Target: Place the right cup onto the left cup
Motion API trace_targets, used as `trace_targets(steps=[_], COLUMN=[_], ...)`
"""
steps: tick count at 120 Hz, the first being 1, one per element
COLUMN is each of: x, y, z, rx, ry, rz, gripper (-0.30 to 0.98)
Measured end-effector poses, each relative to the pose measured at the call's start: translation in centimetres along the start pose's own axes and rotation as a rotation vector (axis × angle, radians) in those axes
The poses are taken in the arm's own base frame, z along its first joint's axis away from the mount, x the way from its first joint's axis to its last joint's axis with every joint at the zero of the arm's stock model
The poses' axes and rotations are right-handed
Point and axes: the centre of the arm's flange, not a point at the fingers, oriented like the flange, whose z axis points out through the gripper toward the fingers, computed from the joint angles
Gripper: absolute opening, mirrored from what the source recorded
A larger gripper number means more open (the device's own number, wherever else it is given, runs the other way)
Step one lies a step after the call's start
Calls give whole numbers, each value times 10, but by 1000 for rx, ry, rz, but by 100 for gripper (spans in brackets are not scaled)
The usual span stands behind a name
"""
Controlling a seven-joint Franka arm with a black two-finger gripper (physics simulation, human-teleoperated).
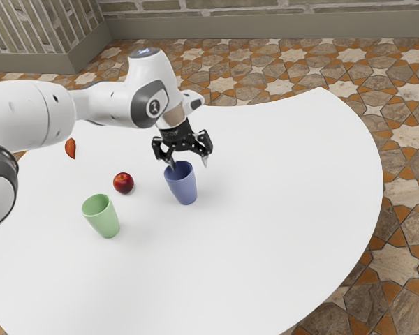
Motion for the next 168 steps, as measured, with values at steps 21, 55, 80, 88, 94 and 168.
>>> trace_targets(steps=[21,55,80,88,94,168], x=[1,1,1,1,1,-16], y=[4,1,-2,-3,-3,-6], z=[6,21,24,26,26,-43], rx=[3,15,17,19,20,39], ry=[-5,-27,-33,-35,-36,-12], rz=[-25,-65,-88,-94,-98,-119], gripper=[61,43,7,2,-1,-9])
